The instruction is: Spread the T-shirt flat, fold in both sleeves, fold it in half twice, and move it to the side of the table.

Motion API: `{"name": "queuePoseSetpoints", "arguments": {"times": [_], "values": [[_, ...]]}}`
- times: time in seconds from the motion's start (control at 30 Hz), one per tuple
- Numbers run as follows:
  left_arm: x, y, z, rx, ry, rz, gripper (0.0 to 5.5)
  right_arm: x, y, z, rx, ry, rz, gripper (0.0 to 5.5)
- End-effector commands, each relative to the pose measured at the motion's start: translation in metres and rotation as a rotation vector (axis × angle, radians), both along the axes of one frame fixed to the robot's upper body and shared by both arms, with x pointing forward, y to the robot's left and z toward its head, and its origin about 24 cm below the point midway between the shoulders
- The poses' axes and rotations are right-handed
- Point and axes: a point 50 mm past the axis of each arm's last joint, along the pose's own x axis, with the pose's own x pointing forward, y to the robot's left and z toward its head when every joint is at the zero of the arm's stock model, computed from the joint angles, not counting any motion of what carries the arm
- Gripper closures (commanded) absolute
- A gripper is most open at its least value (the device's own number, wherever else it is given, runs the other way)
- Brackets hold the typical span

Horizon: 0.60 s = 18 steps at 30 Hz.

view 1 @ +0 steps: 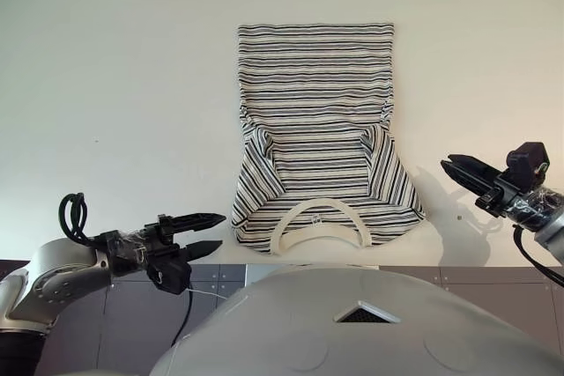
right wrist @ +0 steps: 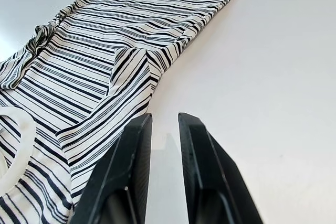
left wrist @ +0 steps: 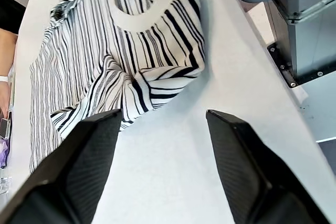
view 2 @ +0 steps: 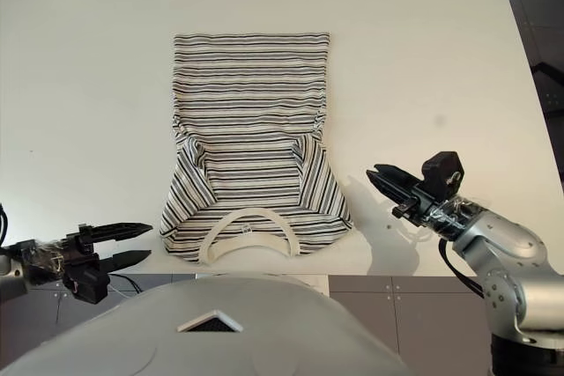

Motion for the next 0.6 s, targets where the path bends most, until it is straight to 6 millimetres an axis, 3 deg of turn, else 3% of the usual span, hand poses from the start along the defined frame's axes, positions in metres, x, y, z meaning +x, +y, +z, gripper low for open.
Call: {"name": "queuePoseSetpoints", "arguments": {"times": [0.03, 0.27, 0.6], "values": [[0.007, -0.010, -0.011, 0.018, -0.032, -0.054, 2.42, 0.006, 0.005, 0.000, 0.004, -0.008, 0.012, 4.59], [0.012, -0.019, -0.025, 0.030, -0.028, -0.066, 2.50, 0.013, 0.006, -0.001, -0.009, -0.009, 0.029, 4.59], [0.003, -0.023, -0.042, 0.058, 0.080, -0.056, 4.31, 0.012, -0.002, -0.006, -0.150, -0.016, 0.124, 4.59]]}}
